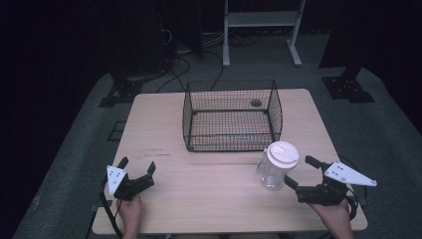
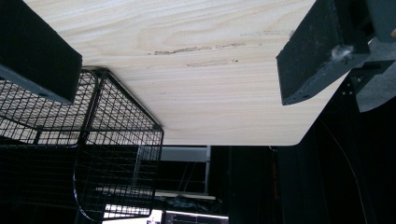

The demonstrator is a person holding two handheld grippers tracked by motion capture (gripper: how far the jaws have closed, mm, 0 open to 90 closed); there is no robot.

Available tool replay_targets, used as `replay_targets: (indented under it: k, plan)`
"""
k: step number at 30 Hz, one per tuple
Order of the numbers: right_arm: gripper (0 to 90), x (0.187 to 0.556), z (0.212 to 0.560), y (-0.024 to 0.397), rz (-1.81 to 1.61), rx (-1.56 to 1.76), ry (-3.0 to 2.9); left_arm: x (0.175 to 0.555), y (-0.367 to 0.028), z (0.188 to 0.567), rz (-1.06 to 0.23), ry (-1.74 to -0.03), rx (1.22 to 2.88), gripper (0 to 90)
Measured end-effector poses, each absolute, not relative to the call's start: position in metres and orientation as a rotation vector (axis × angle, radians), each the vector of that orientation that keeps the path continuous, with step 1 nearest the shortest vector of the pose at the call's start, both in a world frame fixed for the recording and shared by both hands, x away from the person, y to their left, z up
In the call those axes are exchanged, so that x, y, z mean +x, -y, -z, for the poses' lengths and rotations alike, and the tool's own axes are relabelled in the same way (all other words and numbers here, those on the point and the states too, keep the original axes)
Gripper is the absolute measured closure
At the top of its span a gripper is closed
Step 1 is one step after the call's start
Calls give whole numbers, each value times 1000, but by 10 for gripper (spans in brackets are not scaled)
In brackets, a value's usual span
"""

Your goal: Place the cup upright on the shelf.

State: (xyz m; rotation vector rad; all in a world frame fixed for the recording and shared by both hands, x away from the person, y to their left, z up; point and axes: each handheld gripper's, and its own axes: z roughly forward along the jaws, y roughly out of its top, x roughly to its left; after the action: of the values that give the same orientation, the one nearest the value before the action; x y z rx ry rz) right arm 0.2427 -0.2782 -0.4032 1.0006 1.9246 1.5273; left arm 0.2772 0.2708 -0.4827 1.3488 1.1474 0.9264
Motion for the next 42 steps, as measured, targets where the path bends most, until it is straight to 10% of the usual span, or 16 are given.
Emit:
replay_targets:
  k: [42]
  plan:
    - [12, 284, 404, 242, -1501, 973, -1970, 276, -276, 483, -918, -1160, 1317, 0]
